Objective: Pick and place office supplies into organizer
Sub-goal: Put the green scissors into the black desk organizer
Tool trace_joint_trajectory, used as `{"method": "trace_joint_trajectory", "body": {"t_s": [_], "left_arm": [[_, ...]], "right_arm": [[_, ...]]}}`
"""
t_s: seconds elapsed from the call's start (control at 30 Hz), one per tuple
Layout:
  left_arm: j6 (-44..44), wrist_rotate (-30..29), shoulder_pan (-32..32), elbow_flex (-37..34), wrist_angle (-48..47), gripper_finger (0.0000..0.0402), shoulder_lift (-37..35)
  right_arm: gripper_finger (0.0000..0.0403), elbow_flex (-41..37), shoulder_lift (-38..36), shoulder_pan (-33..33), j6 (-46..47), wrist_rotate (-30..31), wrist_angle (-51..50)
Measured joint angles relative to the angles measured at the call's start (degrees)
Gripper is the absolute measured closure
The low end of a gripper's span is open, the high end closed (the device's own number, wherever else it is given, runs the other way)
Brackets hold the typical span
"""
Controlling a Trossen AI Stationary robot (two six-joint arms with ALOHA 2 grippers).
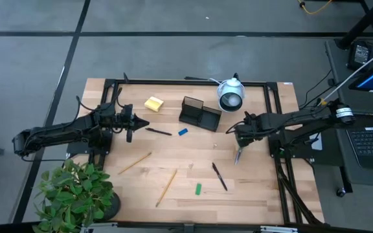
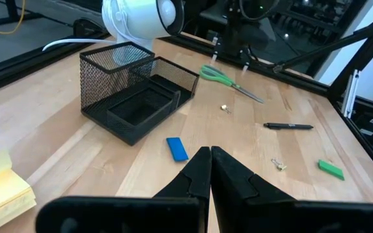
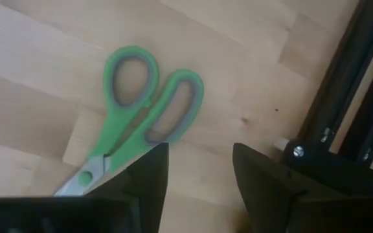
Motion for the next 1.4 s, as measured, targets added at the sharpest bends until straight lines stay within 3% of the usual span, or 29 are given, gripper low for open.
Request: {"method": "trace_joint_trajectory", "body": {"t_s": [0.27,0.83,1.4], "left_arm": [[-0.31,0.0,-0.01,0.0,-0.02,0.0395,0.0],[-0.42,-1.47,-0.01,-0.02,-0.02,0.0395,0.0],[-0.42,-1.51,0.0,-0.02,-0.02,0.0395,0.0]], "right_arm": [[0.0234,-7.22,-2.05,-4.7,-6.59,-2.53,7.49],[0.0234,-19.74,-5.19,-10.25,-8.59,-4.77,24.02],[0.0234,-20.15,-5.07,-11.33,-11.59,-2.86,26.44]]}}
